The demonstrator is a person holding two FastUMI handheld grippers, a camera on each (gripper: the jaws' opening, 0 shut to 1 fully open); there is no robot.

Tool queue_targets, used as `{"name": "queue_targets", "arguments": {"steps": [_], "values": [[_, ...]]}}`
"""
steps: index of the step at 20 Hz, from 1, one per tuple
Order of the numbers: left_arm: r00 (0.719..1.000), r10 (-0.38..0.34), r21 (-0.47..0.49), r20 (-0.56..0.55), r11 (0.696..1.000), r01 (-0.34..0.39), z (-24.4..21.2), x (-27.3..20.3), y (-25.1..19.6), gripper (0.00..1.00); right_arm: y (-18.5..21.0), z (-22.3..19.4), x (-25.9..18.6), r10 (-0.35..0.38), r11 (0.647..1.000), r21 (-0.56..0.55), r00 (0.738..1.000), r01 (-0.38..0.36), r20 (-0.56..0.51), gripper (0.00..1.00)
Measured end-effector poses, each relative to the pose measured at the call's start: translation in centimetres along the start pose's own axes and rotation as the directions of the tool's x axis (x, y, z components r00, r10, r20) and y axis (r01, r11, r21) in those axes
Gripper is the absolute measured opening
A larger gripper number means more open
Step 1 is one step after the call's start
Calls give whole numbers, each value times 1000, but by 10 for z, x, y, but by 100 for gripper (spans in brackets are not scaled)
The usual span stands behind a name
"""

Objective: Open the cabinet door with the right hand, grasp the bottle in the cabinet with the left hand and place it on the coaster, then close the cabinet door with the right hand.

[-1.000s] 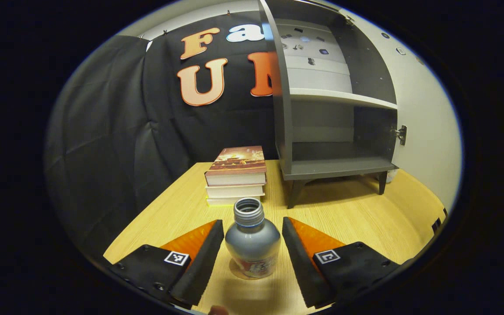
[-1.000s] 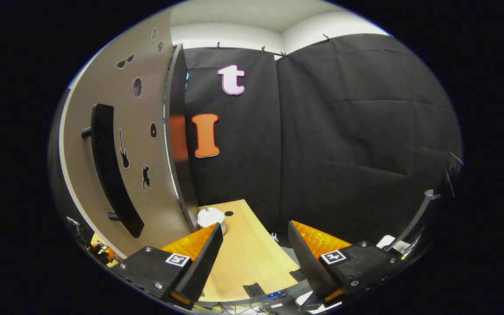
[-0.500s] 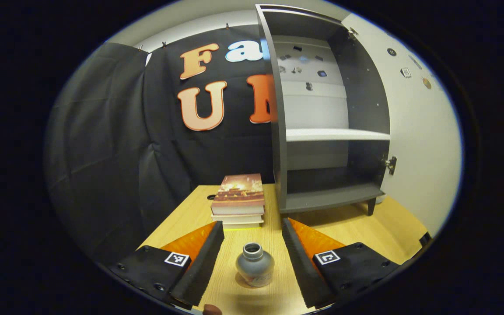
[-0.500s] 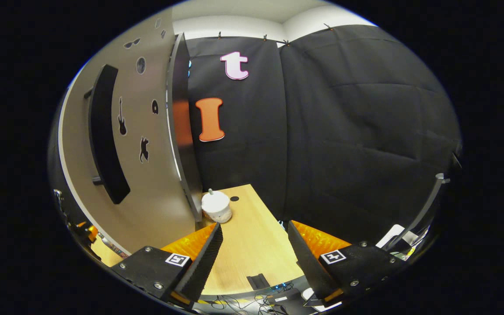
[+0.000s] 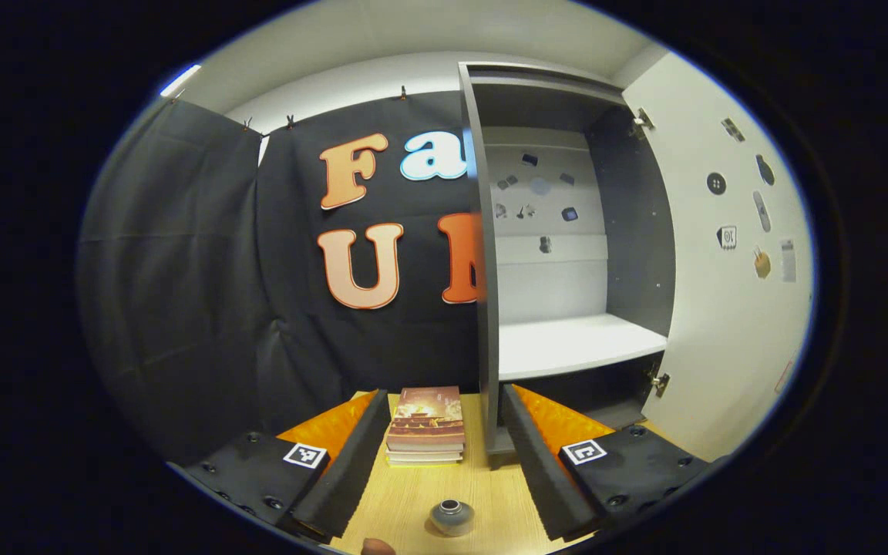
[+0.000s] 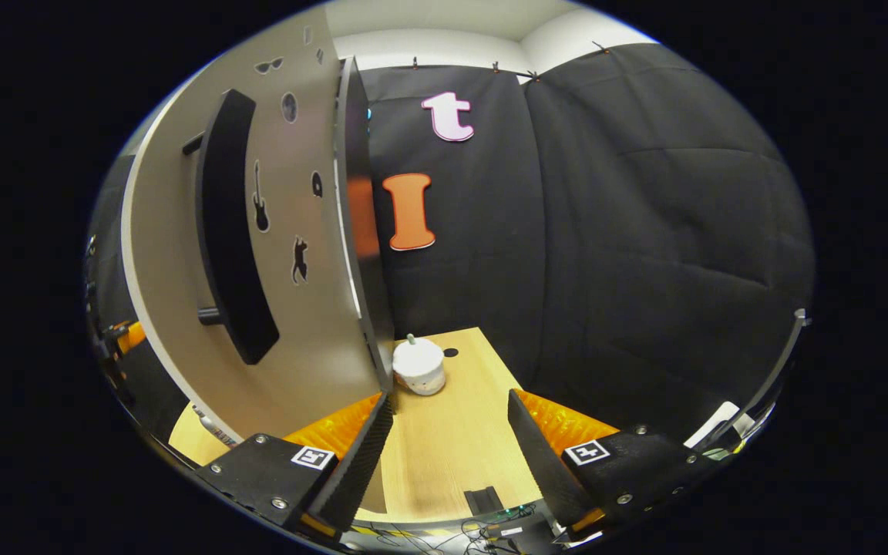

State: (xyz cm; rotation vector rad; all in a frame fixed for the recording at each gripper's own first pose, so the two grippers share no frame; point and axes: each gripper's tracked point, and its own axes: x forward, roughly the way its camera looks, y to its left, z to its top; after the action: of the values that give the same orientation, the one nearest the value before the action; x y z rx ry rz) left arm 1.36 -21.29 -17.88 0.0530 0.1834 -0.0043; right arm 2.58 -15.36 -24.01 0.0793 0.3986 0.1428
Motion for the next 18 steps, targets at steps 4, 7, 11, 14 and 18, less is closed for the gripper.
{"name": "queue_targets", "arguments": {"steps": [4, 7, 11, 14, 18], "values": [[999, 9, -32, 39, 999, -8, 57, -13, 14, 95, 15, 1, 0, 46, 999, -29, 999, -46, -2, 99], [998, 4, -48, 59, 999, -1, 89, -21, 20, 95, 24, 1, 0, 71, 996, -45, 997, -71, -6, 99], [996, 16, -87, 88, 996, -8, 125, -35, 32, 95, 42, 2, -2, 113, 992, -53, 994, -114, -10, 93], [989, 59, -62, 136, 997, -51, 153, -48, 54, 95, 44, 2, -6, 104, 992, -69, 994, -105, -13, 92], [986, 52, -63, 157, 997, -42, 170, -57, 65, 95, 57, 2, -9, 95, 994, -61, 995, -95, -10, 98]]}}
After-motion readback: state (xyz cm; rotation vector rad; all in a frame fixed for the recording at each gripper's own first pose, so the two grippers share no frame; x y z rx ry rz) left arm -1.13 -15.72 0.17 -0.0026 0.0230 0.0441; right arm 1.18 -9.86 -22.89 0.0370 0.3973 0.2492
